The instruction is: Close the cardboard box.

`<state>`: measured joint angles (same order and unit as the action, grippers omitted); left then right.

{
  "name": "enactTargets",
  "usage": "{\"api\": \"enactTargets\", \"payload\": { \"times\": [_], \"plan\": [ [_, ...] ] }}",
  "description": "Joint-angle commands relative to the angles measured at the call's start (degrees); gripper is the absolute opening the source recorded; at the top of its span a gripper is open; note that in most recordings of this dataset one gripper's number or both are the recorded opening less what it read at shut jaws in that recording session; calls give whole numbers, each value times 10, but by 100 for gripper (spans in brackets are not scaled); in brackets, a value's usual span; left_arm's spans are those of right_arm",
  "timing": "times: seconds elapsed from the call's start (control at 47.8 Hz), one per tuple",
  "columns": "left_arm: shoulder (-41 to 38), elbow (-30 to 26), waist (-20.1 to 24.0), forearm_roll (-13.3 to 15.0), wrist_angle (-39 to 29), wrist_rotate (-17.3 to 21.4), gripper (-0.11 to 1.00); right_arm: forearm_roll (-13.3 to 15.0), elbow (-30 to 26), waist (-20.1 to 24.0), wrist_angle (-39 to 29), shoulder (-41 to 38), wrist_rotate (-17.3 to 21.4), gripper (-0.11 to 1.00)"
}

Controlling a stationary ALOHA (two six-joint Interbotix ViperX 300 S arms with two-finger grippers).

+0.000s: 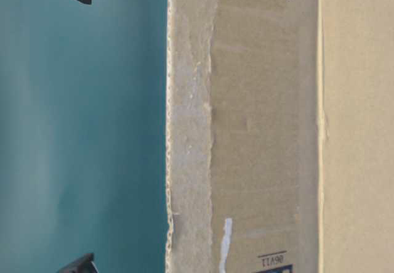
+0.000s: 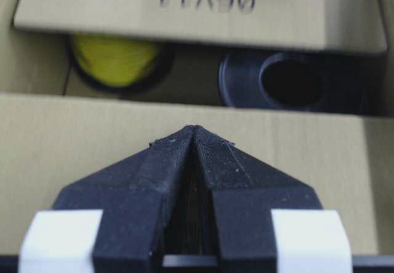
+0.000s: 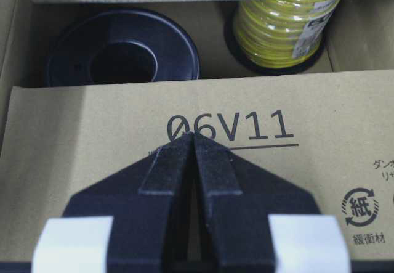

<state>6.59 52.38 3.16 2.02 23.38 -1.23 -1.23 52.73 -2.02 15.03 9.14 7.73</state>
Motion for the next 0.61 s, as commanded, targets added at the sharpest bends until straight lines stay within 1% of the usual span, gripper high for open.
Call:
{"api": "enactTargets", "payload": {
  "times": [0.0, 0.167, 0.335, 0.418, 0.586],
  "plan": [
    [-6, -29, 5, 1, 21, 3, 1, -2, -12, -2, 6, 4, 1, 0],
    [-37, -82, 26, 1, 22, 4, 1, -2, -12, 0, 7, 4, 2, 0],
    [-71, -133, 70, 1, 22, 4, 1, -2, -12, 4, 9, 4, 2, 0],
    [-86, -147, 86, 1, 22, 4, 1, -2, -12, 7, 10, 4, 2, 0],
    [-118, -162, 103, -2, 24, 7, 1, -2, -12, 10, 13, 3, 2, 0]
  ]
}}
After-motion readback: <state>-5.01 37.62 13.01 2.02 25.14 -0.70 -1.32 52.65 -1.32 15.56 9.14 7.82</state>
